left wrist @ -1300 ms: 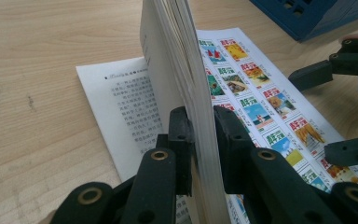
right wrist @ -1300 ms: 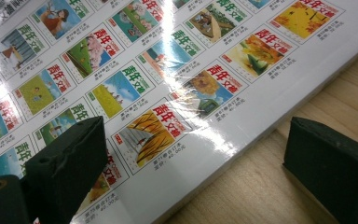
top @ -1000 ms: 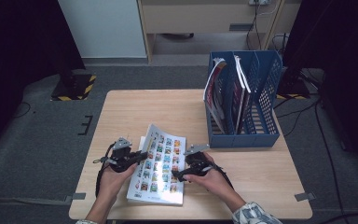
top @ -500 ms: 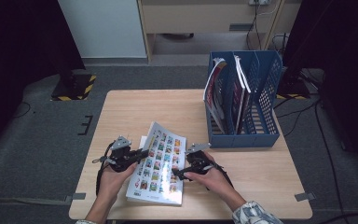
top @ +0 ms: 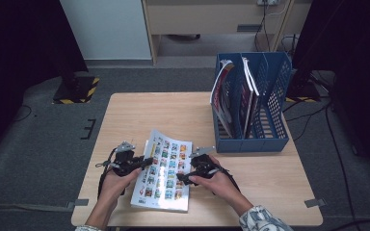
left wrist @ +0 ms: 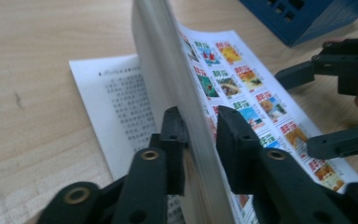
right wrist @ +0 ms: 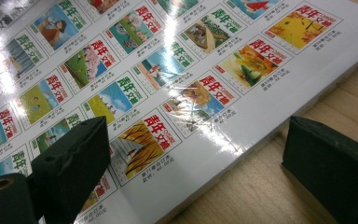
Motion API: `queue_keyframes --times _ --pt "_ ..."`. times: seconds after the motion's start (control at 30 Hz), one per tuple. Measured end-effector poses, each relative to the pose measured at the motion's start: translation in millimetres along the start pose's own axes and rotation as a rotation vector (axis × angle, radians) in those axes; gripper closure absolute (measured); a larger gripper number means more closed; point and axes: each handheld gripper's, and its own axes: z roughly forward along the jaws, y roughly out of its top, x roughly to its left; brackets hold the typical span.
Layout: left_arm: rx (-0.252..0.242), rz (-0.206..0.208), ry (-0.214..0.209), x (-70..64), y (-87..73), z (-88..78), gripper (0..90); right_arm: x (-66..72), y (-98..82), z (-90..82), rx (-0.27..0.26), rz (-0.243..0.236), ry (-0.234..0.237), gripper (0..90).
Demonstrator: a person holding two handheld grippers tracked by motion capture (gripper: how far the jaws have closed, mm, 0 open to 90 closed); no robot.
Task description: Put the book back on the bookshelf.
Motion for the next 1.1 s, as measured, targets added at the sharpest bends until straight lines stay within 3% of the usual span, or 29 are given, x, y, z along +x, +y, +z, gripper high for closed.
queue_keyframes --times 0.2,0.6,0.67,0.83,1.0,1.1 --pt "0.021 -0.024 -0.046 10.1 1.1 6.5 61.7 -0.9 0.0 0.1 -0.001 0.001 0.010 6.7" --pt "0.056 0.003 -0.049 9.8 7.6 20.7 48.9 -1.1 0.0 0.8 -0.002 -0.010 0.015 5.1" --pt "0.062 0.010 -0.072 9.4 7.6 22.2 46.0 -1.5 0.0 0.8 -0.001 -0.013 0.017 4.9" --pt "0.062 0.027 -0.045 7.5 8.0 23.5 45.6 -1.6 0.1 0.8 0.001 -0.018 0.017 4.8" --pt "0.066 0.033 -0.027 8.1 8.4 23.2 52.9 -1.6 0.2 0.7 0.003 -0.015 0.018 4.8" --pt "0.070 0.052 0.006 4.3 9.0 23.4 56.4 -1.4 0.3 0.7 0.004 -0.012 0.017 4.7"
